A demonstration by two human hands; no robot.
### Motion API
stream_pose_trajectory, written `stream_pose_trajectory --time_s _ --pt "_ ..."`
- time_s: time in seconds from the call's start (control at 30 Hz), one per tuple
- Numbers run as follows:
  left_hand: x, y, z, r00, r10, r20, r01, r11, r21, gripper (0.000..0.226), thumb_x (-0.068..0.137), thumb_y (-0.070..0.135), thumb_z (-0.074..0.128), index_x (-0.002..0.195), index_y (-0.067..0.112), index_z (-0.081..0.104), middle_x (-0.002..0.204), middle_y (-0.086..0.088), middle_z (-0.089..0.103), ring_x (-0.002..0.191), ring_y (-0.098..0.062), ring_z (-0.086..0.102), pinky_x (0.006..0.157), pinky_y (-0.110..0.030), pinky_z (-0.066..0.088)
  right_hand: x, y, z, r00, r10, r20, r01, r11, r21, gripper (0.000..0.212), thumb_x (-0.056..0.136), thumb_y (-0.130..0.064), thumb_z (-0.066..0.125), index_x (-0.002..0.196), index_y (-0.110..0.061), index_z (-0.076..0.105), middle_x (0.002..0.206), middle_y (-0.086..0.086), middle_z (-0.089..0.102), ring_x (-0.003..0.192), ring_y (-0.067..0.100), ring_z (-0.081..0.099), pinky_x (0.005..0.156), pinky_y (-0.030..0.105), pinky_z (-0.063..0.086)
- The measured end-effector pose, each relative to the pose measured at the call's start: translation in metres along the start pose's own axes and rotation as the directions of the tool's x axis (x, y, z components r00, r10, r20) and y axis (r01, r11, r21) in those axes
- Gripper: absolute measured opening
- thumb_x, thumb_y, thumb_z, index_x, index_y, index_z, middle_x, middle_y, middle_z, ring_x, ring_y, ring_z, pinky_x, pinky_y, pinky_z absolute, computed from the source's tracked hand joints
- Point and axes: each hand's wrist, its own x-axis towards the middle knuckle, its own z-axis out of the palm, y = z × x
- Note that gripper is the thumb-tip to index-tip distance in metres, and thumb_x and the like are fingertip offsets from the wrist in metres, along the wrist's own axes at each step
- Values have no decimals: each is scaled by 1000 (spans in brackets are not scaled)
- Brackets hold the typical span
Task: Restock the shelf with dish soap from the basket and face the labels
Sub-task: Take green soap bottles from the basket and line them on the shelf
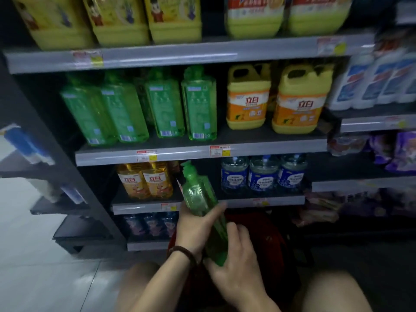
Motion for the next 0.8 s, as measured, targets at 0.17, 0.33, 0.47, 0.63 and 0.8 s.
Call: stream_pose_trajectory --time_s 0.17,0.33,0.47,0.63,0.8 --pt "2 41 1 993 84 -81 -93 989 -118 41 70 32 92 104 14 77 94 -6 83 86 -25 81 82 -46 65 6 -20 -36 942 -308 -134 312 950 15 73 86 -53 74 148 -22 51 159 -9 41 147 6 43 120 26 42" --pt "-2 71 -4 975 221 14 -217 968 -130 47 69 27 89 109 8 74 97 -7 83 90 -27 81 78 -45 65 39 -32 -93 993 -116 -29 119 948 294 63 81 -49 87 133 -42 53 133 -24 63 123 -15 57 92 3 46" --pt "7 103 1 933 327 149 -309 942 -133 46 72 27 90 112 12 72 103 -5 83 96 -24 80 80 -37 65 96 -37 -132 977 -109 184 12 885 465 76 77 -25 98 139 -38 56 127 -14 76 116 2 73 92 22 61" --pt "38 145 14 841 429 330 -448 894 -21 47 77 28 85 120 26 66 109 16 79 101 -5 76 79 -19 60 150 -49 -166 969 -196 148 113 891 439 83 72 -4 97 140 -31 57 127 -7 78 116 13 76 95 37 64" --pt "82 166 18 745 546 385 -617 782 84 69 78 15 92 137 31 61 129 17 73 122 -3 67 97 -21 56 195 -53 -174 964 -261 -42 262 921 288 103 59 -6 104 141 -38 50 121 -21 76 113 -6 71 90 23 61"
